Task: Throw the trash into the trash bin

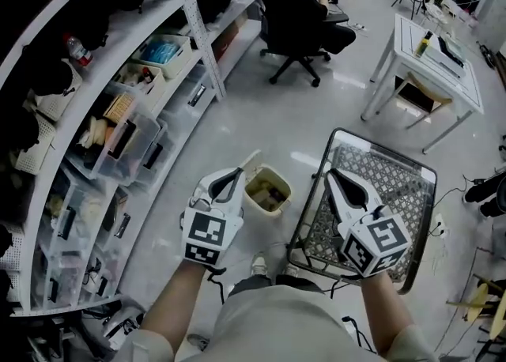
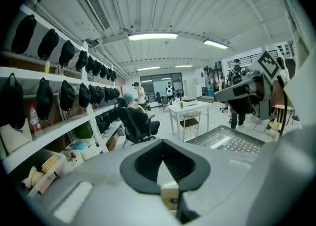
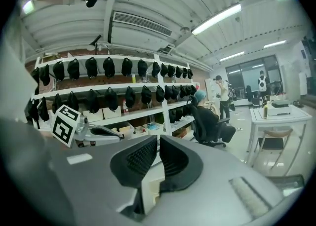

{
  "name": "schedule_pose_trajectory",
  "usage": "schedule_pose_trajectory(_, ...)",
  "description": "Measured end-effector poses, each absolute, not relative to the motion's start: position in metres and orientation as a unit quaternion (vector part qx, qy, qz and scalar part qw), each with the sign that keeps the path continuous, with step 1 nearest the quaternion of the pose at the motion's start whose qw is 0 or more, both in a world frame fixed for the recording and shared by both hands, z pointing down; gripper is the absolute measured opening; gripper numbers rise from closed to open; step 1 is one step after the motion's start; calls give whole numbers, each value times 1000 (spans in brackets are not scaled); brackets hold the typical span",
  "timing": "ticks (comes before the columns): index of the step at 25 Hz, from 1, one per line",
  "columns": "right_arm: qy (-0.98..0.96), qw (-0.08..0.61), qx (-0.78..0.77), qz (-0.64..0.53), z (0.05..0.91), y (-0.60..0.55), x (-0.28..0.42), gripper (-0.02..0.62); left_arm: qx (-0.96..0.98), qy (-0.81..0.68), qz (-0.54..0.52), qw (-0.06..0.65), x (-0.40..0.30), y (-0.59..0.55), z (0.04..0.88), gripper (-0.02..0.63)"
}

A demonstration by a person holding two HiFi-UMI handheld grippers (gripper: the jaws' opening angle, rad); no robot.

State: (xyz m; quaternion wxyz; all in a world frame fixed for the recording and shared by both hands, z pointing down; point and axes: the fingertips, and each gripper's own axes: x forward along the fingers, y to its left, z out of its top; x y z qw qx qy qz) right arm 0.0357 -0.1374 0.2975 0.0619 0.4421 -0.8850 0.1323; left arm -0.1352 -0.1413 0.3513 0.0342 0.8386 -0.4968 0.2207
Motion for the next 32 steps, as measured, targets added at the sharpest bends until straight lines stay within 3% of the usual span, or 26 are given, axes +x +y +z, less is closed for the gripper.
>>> schedule_pose_trajectory(9,-880,22,462,109,246,-98,60,12,850,-488,197,-2,-121,-113,308,3)
schedule_pose_trajectory(18,-868,15,484,114,249,-96,85,12,863,-464,200,-8,-98,-118,305,3)
schedule_pose_trajectory(22,-849,20,514,119,259,-96,113,59,874,-443,201,-7,-80,-123,310,3)
schedule_pose_trajectory(25,-832,40,539,125,275,-93,138,138,885,-419,202,-7,-60,-127,317,3)
schedule_pose_trajectory(32,-776,73,607,154,327,-78,211,166,909,-359,211,-7,0,-135,343,3)
